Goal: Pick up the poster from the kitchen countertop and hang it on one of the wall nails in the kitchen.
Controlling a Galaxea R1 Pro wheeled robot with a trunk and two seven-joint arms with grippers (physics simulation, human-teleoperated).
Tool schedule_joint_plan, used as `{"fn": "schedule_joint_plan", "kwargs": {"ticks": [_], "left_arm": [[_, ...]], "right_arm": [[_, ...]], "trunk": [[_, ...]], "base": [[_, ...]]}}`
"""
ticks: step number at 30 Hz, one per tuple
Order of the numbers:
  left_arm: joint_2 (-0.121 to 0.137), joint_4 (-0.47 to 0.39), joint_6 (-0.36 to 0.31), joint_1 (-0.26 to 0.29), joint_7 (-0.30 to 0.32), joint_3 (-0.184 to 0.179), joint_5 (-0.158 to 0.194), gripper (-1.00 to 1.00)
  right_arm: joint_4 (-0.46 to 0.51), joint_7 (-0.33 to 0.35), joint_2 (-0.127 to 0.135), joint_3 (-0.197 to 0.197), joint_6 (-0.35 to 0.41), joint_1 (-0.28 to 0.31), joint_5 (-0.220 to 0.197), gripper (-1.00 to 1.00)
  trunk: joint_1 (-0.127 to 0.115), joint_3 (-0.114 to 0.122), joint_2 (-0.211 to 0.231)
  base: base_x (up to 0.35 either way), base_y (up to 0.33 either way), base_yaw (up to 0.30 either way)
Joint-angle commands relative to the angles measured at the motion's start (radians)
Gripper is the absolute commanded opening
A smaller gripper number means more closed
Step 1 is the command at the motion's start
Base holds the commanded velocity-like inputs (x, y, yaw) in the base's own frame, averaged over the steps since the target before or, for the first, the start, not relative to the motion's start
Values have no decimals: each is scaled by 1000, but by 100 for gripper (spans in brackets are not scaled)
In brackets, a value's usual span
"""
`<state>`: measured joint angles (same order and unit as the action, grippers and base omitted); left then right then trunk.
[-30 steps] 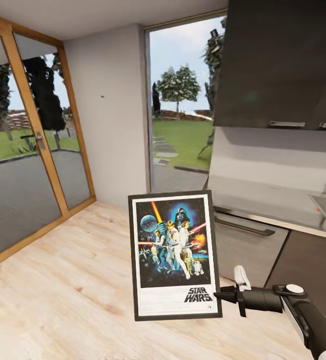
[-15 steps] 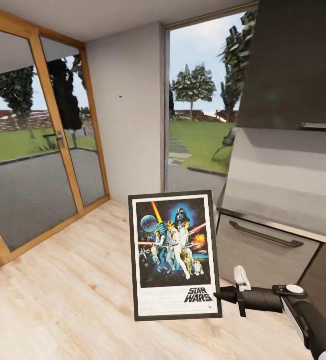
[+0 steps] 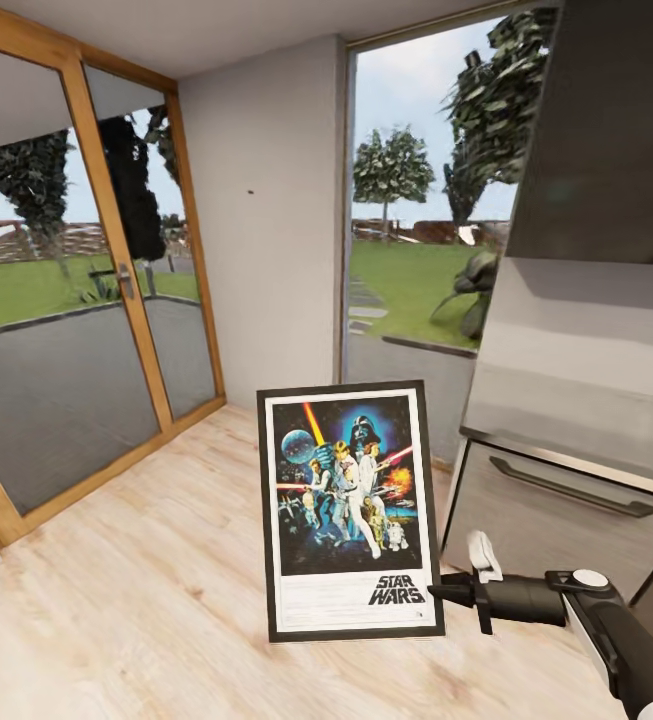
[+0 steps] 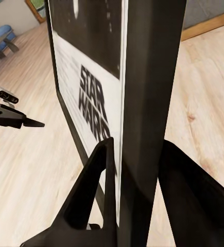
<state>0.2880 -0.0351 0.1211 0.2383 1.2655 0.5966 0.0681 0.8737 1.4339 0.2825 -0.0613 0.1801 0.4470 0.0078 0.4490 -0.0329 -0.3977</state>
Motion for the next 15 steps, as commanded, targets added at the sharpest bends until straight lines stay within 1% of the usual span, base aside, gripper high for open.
{"fn": "schedule_joint_plan", "kwargs": {"ticks": [1, 10, 15], "left_arm": [[0, 1, 10, 1, 1, -8, 7, 100], [0, 1, 9, 2, 0, -8, 7, 100], [0, 1, 8, 1, 0, -8, 7, 100]], "right_arm": [[1, 8, 0, -2, 14, 1, 0, -100], [1, 8, 0, -2, 15, 1, 1, -100], [1, 8, 0, -2, 14, 1, 0, -100]], "trunk": [[1, -2, -2], [1, -2, -2], [1, -2, -2]], "base": [[203, 246, 0], [202, 249, 0], [238, 240, 0]]}}
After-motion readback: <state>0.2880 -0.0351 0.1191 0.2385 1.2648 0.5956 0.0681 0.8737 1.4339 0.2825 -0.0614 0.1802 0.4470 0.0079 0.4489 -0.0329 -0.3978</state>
